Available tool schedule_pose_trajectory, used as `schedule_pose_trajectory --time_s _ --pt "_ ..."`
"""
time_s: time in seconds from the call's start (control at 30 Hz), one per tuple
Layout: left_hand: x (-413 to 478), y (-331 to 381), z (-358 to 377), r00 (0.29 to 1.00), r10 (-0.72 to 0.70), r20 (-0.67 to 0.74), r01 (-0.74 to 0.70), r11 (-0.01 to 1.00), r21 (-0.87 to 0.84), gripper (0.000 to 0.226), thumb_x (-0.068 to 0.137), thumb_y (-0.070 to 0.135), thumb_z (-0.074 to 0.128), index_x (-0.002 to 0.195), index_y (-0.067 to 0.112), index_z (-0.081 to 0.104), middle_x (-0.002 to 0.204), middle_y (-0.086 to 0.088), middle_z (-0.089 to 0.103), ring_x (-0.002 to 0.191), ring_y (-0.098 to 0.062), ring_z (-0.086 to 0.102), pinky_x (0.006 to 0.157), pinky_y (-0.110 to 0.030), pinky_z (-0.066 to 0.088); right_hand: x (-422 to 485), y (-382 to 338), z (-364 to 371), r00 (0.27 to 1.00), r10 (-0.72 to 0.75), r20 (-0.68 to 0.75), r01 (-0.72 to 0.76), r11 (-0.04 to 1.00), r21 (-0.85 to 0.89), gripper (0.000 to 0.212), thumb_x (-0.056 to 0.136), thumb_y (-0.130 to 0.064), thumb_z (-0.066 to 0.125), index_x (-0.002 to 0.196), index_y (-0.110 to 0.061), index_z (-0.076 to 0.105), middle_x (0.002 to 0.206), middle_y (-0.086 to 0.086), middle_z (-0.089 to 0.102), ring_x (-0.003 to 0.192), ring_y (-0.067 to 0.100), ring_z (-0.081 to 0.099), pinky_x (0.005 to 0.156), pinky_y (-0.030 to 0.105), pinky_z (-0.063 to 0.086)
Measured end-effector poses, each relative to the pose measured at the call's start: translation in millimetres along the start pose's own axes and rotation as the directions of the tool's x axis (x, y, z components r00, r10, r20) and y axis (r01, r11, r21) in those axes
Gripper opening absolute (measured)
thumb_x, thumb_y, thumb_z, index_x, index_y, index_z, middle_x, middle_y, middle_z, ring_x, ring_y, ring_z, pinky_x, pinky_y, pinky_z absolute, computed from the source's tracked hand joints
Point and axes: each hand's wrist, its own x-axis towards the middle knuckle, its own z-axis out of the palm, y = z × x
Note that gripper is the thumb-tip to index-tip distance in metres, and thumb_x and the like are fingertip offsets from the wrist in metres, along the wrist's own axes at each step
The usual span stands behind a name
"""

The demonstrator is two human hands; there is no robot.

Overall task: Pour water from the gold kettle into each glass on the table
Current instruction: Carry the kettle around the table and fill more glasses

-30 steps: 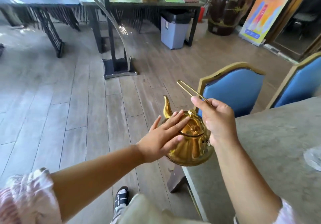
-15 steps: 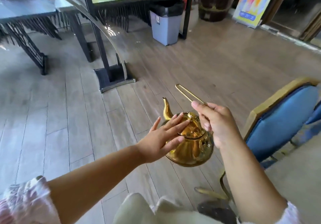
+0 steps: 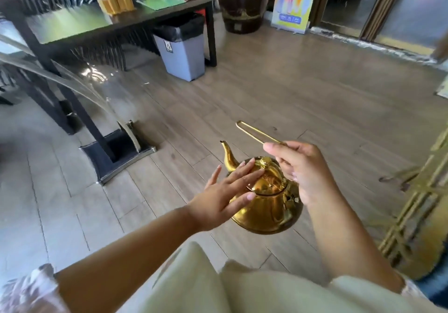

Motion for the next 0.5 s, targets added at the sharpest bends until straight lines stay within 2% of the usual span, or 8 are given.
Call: schedule_pose_trajectory --time_s 0.2,0.3,0.4,0.5 --pt "97 -38 -39 0.985 0.114 0.133 -0.113 0.994 -0.011 0.061 0.086 0.069 0.008 0.143 0.047 0.010 0.157 0.020 -0.003 0.144 0.002 -0.007 0.113 -0.043 -0.018 77 -14 -12 0.981 -0.015 -0.194 0.014 1.000 -0.008 0.052 0.080 -0.020 0.072 0.038 -0.018 0.042 0.034 -0.012 0.030 0.034 0.008 0.022 0.037 0.017 0.023" --pt "152 -53 -50 0.959 0.178 0.220 -0.175 0.984 -0.033 0.064 0.082 0.074 0.005 0.141 0.049 0.009 0.157 0.020 -0.003 0.145 -0.002 -0.006 0.113 -0.041 -0.020 115 -15 -25 0.955 -0.014 -0.297 0.014 1.000 -0.002 0.047 0.080 -0.022 0.072 0.044 -0.017 0.042 0.035 -0.011 0.030 0.033 0.008 0.023 0.036 0.014 0.025" --pt "211 -67 -57 0.919 0.246 0.309 -0.250 0.968 -0.029 0.065 0.080 0.076 0.003 0.140 0.051 0.007 0.157 0.020 -0.005 0.146 -0.005 -0.005 0.112 -0.041 -0.020 151 -19 -41 0.917 -0.013 -0.398 0.013 1.000 -0.004 0.049 0.080 -0.022 0.072 0.042 -0.018 0.041 0.034 -0.011 0.029 0.032 0.006 0.023 0.036 0.012 0.027" --pt "277 -80 -66 0.844 0.339 0.415 -0.370 0.929 -0.006 0.062 0.083 0.072 0.005 0.142 0.051 0.003 0.156 0.022 -0.009 0.145 -0.001 -0.004 0.111 -0.041 -0.020 188 -24 -60 0.864 -0.014 -0.503 0.053 0.997 0.063 0.052 0.080 -0.015 0.072 0.039 -0.020 0.040 0.034 -0.010 0.028 0.029 0.004 0.022 0.034 0.012 0.025"
